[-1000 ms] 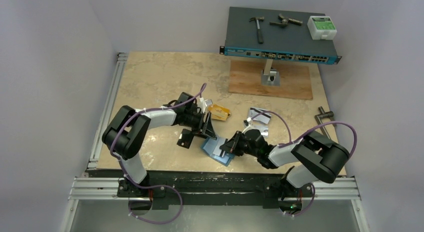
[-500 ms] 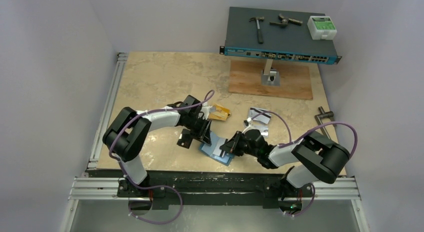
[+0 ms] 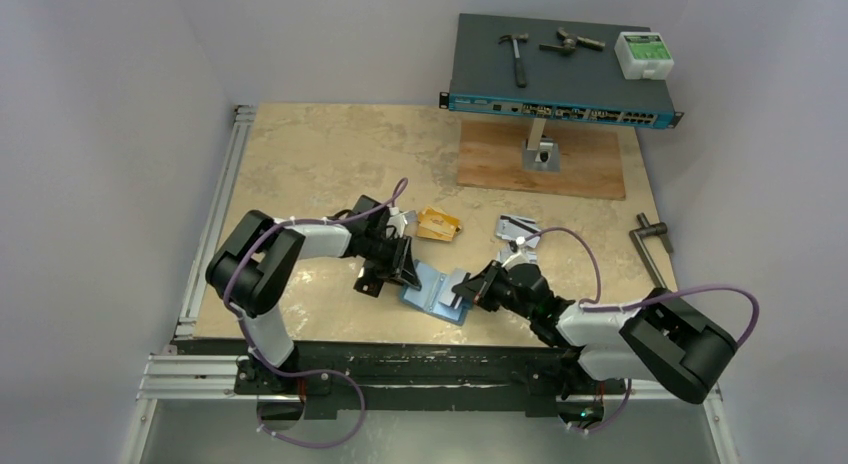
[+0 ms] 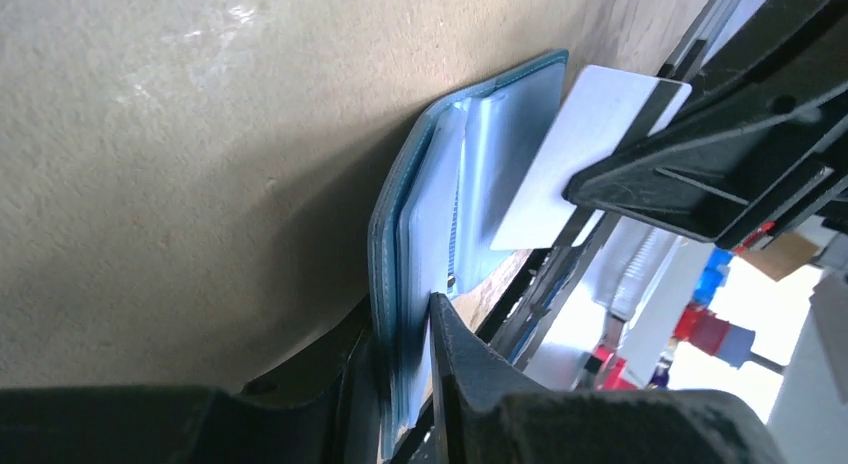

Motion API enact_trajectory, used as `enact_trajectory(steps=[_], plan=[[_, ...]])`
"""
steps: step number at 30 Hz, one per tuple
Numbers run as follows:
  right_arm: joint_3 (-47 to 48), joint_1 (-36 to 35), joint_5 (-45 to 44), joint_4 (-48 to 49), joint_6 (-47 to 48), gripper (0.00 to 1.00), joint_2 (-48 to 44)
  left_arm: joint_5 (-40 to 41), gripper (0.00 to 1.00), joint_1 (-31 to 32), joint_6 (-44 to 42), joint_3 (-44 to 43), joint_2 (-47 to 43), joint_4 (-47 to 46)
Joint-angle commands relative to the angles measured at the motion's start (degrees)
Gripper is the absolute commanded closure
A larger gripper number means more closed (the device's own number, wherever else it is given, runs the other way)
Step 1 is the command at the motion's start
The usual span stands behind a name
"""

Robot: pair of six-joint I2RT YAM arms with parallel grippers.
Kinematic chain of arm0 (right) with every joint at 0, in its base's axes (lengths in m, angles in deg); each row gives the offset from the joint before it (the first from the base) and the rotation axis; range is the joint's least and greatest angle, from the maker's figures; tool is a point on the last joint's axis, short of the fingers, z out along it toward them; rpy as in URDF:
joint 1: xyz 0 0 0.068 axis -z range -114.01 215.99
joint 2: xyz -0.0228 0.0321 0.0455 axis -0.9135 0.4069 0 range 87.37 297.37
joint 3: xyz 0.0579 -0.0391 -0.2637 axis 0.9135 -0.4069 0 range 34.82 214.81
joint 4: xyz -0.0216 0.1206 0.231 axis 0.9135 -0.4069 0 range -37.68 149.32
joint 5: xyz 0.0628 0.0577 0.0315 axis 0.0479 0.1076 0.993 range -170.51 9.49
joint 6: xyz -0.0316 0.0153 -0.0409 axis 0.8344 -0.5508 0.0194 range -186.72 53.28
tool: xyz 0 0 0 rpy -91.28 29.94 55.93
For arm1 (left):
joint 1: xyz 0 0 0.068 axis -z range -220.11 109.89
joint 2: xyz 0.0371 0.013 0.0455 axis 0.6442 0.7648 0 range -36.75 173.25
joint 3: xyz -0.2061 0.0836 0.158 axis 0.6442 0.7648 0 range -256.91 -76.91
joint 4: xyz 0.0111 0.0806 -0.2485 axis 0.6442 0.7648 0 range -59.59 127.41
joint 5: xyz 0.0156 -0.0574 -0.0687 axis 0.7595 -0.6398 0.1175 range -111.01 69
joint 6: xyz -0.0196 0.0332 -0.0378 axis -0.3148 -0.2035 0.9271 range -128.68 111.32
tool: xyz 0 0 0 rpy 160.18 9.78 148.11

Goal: Put the credit cards into the card holder
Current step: Insert the credit card into the card holder.

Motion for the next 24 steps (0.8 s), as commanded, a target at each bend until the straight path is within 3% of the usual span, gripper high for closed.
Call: enact_trajectory(steps=[1,14,19,24], plan=[[1.2,0.2,-1.9,0.5,-0.3,1.00,-1.6,-4.6,0.79,-0.7,9.4,3.0,0.7,-13.4],[3.0,0.1,-1.0,13.1,-2.2,1.00,11.7,-5.0,0.75,-1.2,12.5,5.7,2.2,-18.2],[1.8,0.1,0.0,14.6,-3.3,1.00,11.6,-4.1,0.67,-1.2,11.6,5.6,1.8,-16.7],[1.8,0.2,-0.5,12.7,-3.0,1.00,9.2,-3.7,0.70,-1.5,11.8,5.7,1.6,-16.5]])
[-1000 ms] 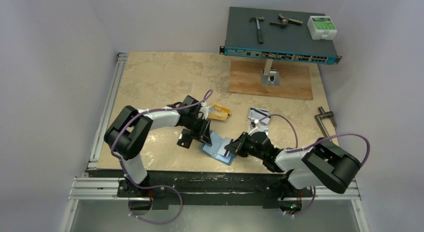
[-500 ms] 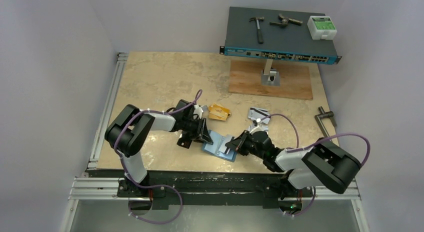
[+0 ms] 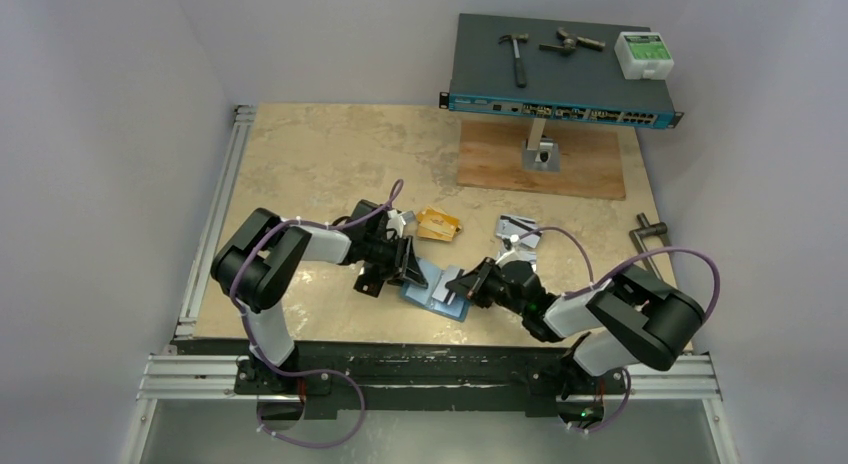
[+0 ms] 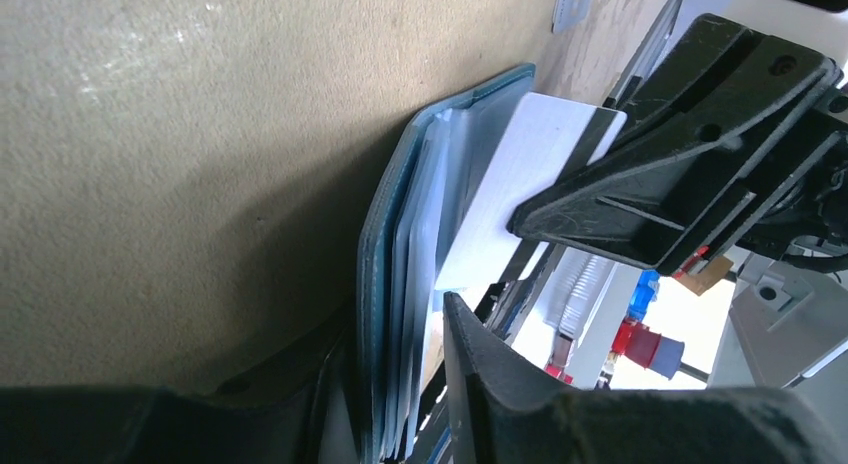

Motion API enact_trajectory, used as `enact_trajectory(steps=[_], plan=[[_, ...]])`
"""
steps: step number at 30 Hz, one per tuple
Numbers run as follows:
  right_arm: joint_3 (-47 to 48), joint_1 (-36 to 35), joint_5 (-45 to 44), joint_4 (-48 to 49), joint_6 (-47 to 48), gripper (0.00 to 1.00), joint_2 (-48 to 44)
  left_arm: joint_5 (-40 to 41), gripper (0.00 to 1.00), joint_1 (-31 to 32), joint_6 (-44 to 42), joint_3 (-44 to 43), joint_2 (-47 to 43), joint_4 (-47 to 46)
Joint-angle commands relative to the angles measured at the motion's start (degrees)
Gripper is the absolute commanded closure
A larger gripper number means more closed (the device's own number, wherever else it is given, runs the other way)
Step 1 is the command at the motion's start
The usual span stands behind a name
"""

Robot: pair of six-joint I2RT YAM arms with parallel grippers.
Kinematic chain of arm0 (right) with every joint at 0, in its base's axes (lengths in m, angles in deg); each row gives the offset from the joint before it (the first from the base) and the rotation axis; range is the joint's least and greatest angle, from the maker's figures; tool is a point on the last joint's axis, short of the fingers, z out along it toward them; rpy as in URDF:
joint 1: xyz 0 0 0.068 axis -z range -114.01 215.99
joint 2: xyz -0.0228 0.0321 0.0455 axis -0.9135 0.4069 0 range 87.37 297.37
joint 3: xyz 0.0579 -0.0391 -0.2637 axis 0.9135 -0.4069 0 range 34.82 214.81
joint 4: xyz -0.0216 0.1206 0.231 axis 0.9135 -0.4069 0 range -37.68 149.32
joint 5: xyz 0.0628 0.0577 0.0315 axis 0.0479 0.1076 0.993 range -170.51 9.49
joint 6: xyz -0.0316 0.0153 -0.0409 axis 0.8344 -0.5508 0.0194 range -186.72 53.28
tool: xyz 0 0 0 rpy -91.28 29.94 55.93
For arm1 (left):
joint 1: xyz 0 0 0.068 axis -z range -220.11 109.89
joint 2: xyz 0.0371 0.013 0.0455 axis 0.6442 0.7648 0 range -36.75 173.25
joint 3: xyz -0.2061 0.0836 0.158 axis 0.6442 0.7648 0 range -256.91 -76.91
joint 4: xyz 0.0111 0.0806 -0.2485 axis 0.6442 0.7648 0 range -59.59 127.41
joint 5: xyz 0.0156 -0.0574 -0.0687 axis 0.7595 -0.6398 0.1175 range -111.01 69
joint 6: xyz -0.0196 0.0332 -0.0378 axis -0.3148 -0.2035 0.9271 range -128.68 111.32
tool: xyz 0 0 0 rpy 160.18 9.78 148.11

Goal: Put the credit cards into the card holder
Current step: Insert the credit card into the card holder.

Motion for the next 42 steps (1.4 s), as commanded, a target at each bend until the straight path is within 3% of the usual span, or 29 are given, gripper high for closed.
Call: enact_trajectory(steps=[1,5,16,27,35,42], plan=[[0.3,0.1,-0.9,0.4,0.0,1.00,-3.3,0.2,0.73,-0.7,0.3,0.5,-0.6,-0.9],[0.9,0.1,-0.7,0.9,0.3,1.00,-2.1,0.1,0.79,-1.0,1.4,1.2,-0.3,-2.0],[1.1,0.4,1.1,8.3,-1.2,1.00,4.7,2.5,0.76,-2.3,7.4,3.9,-0.7,-6.9],[6.1,4.9,-0.9,-13.1,8.0,1.00,-9.9,7.3,0.68,-0.4,18.3,3.5,2.4,-17.4],[3.9,3.1,5.3,-6.9,8.2,1.00,-5.8,8.0,0.69,-1.7,18.5,3.6,2.7,-19.0],[4.0,-4.5,2.6,-12.7,10.7,1.00,-7.9,8.3,0.73,-2.7,15.2,3.2,1.6,-15.6]])
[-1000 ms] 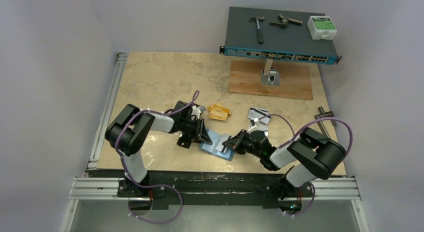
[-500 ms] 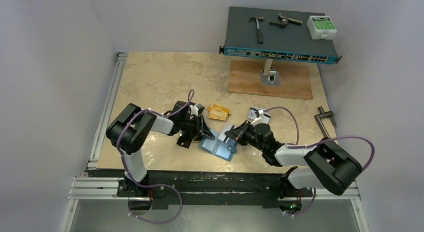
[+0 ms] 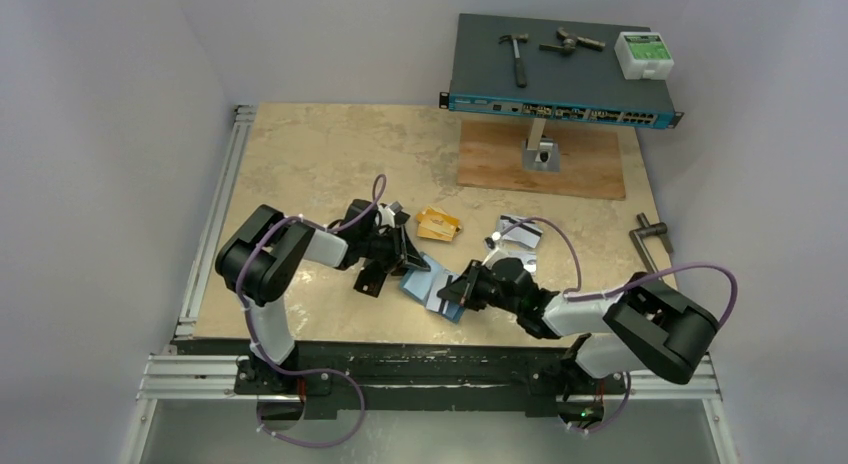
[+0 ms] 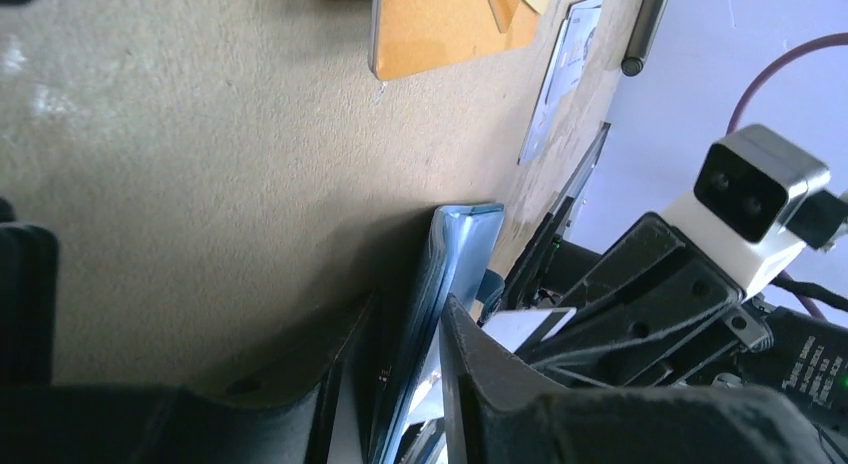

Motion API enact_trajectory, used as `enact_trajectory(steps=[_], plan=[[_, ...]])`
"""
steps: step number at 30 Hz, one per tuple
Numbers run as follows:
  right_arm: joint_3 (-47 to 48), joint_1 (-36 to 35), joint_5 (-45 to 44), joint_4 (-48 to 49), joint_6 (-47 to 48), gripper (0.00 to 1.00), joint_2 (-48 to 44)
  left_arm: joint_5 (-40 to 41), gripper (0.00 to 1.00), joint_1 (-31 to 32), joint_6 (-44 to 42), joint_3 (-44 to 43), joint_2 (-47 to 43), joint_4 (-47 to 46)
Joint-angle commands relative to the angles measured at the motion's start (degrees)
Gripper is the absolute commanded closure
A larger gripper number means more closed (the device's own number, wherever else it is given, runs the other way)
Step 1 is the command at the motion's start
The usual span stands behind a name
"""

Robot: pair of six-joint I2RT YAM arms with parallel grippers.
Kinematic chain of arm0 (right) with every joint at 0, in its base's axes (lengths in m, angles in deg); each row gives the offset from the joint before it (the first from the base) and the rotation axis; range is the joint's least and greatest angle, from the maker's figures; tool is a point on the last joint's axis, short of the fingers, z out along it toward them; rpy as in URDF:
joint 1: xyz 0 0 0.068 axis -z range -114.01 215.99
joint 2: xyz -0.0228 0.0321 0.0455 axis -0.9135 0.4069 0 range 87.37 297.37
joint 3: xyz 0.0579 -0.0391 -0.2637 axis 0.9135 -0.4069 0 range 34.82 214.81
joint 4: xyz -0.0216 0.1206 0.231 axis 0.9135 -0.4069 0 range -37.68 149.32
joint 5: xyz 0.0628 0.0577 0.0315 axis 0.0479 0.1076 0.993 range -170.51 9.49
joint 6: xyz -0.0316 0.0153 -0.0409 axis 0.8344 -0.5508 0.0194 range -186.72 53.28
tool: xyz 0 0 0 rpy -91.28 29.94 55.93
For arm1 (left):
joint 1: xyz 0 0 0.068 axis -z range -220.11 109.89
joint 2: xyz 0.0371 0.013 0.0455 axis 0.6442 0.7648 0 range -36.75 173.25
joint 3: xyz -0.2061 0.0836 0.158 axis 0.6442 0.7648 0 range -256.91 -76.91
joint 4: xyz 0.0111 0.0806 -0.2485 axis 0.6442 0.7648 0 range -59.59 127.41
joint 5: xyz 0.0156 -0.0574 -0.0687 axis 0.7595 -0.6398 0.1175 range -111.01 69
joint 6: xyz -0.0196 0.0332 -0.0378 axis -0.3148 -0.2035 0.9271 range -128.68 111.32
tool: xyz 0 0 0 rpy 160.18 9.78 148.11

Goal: Put the credit cards into the card holder
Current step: Insert the credit card into the card holder.

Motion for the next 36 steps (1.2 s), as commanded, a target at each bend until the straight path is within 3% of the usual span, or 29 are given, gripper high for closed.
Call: enact_trajectory(steps=[1,9,21,26,36], plan=[[-0.7,-2.5,-1.2,-3.3,3.4,1.00,-4.4,2.8,0.73,-0.8,-2.8,-0.2,-1.3,1.7],[4.3,-10.2,-13.0,-24.3,10.5,1.00,-11.9,2.7,0.73,-0.8,-3.6,-0.8,-2.0,2.7],[18.3,-24.5,-38.2,-48.7,7.6,1.00,-3.9,1.3,0.66,-0.7,-4.5,-1.9,-3.1,5.5],[19.7,-24.8,-42.8,-53.6,5.4,1.00,-4.9,1.0,0.63,-0.8,-7.2,-3.5,-4.0,10.6],[19.6,-24.8,-45.7,-55.9,2.4,1.00,-5.8,0.2,0.62,-0.7,-7.3,-3.9,-4.4,11.5]])
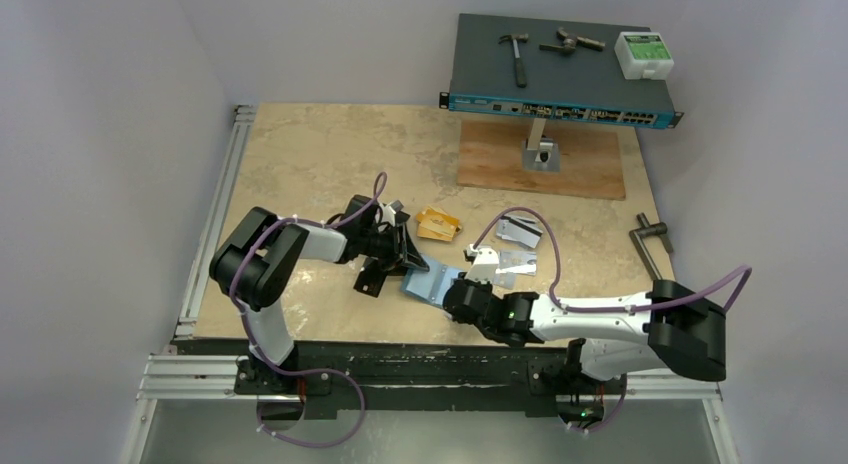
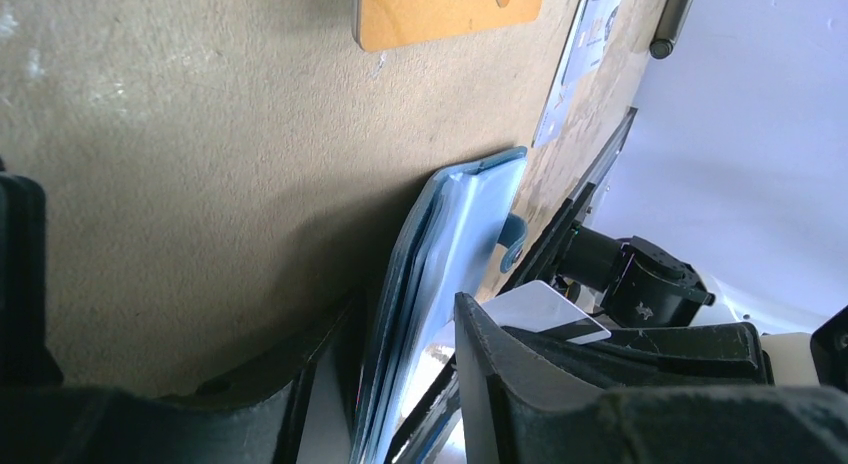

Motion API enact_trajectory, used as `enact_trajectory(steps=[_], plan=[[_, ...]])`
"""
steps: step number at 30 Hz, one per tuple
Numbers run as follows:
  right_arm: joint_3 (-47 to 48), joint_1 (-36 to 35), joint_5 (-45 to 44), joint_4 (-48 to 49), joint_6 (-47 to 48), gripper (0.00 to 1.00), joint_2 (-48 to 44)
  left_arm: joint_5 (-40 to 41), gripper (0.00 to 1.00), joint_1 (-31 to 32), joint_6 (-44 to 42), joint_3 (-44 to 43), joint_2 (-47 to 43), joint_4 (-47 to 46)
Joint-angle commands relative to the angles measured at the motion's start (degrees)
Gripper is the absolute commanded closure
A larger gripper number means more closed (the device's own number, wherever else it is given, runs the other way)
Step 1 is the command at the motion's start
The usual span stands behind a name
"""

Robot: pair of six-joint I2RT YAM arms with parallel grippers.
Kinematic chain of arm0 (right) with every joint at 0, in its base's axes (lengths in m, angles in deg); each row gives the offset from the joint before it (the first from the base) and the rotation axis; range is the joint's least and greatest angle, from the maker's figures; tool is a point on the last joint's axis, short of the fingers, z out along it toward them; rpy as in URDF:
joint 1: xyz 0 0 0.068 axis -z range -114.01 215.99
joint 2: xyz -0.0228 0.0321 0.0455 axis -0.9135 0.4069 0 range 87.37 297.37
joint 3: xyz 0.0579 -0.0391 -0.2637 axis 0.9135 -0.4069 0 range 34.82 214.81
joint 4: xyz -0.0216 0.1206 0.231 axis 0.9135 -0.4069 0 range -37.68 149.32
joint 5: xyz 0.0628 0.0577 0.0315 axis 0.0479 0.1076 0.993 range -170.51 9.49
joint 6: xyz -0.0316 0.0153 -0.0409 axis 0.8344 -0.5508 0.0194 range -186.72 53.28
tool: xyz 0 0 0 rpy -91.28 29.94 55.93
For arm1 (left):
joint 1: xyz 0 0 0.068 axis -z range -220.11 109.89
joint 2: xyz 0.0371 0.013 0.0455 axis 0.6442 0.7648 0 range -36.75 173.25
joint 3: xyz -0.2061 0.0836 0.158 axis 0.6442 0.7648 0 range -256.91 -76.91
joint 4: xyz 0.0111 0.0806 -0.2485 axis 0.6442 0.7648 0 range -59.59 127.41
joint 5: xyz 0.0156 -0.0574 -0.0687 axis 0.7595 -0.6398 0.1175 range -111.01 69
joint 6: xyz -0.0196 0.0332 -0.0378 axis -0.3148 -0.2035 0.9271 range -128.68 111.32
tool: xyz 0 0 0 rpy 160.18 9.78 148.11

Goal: Put the credit cards into the card holder
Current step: Insert the credit card into the card holder.

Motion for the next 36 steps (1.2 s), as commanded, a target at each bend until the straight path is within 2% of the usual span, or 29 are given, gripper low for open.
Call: enact_trajectory(steps=[1,5,8,11,13,16,19,25,31,36], plan=[[0.4,0.0,-3.3,-4.0,-1.9,1.00,0.0,-0.2,0.62,-0.3,-2.1,-1.2,-1.9,1.5],[-4.3,0.0,3.4,7.2,-1.4,1.00,-7.0,-0.7,0.65,-0.1,-2.3,-1.5,-1.4,1.0],[-9.1,1.7,3.9,12.8,-3.4,1.00,-13.6,-0.8,0.69,0.1,-2.9,-1.6,-1.6,1.6],[-12.0,3.8,5.0,18.4,-5.0,1.00,-15.9,-0.7,0.74,0.1,-2.9,-2.0,-1.8,3.3],[-13.6,7.1,7.9,21.6,-7.3,1.00,-14.6,-1.0,0.77,0.1,-3.0,-2.2,-2.1,4.1],[-17.7,11.8,13.7,31.6,-10.1,1.00,-11.7,-1.5,0.79,0.1,-3.1,-2.4,-2.4,5.3],[-18.8,13.5,16.0,37.8,-11.7,1.00,-8.4,-1.8,0.74,0.1,-3.4,-2.6,-2.5,6.4],[-19.8,15.5,18.8,48.2,-14.3,1.00,-2.3,-1.6,0.71,0.2,-2.4,-0.7,-2.3,3.7],[-19.3,16.1,19.8,52.1,-15.5,1.00,1.8,-1.3,0.72,0.2,-2.0,0.2,-2.5,2.5],[-18.8,16.2,20.0,51.5,-15.6,1.00,3.4,-1.0,0.72,0.2,-2.1,0.4,-2.7,2.5]])
